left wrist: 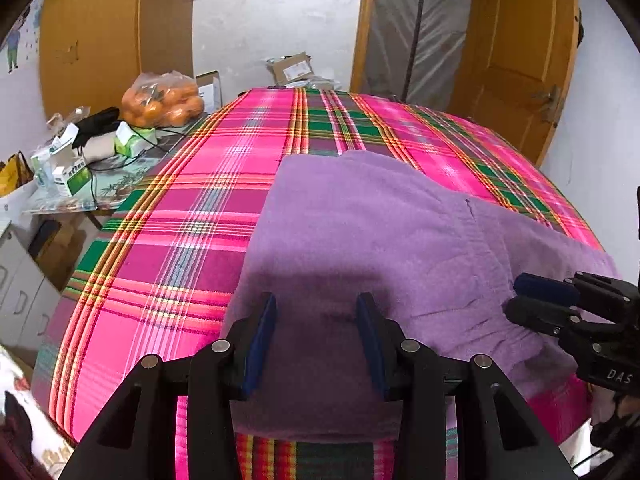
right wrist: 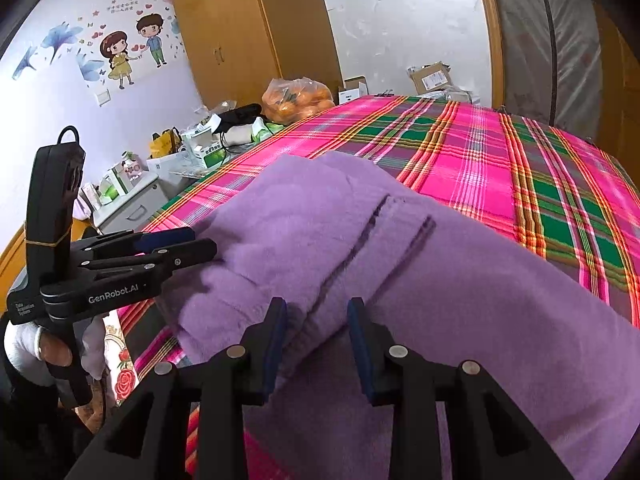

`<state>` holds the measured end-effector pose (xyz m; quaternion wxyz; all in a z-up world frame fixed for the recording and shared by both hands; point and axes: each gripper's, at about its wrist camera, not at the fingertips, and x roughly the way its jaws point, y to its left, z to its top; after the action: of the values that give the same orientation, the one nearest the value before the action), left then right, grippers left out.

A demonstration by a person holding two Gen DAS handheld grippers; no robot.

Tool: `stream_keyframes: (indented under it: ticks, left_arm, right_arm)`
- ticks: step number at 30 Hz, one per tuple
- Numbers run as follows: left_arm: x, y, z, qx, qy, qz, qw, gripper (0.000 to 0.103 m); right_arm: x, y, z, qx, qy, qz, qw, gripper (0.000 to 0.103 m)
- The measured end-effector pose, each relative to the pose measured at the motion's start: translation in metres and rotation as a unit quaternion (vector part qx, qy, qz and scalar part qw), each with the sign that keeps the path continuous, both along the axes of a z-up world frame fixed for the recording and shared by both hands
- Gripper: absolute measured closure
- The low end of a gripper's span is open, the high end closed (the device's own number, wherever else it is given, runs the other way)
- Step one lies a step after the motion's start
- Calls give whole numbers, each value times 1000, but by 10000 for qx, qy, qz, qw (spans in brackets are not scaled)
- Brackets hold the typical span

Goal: Fold clothes

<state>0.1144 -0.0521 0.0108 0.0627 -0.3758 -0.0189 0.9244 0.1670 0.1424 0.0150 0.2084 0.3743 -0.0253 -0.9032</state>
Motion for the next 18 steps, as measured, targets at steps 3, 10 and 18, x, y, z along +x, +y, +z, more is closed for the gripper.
stream_keyframes:
  ticks: [3, 10, 18]
  left_arm:
    - [2, 5, 2, -93, 11, 46, 9999, 59]
    - [9, 20, 15, -252, 180, -37, 9995, 59]
    - [9, 51, 5, -372, 45, -455, 9983, 60]
  right_arm:
    - [1, 3, 0, -52, -21, -22, 10000, 71]
    - [6, 18, -3, -58, -159, -234, 9996, 71]
    - [17, 49, -6, -84, -213, -669, 9975, 71]
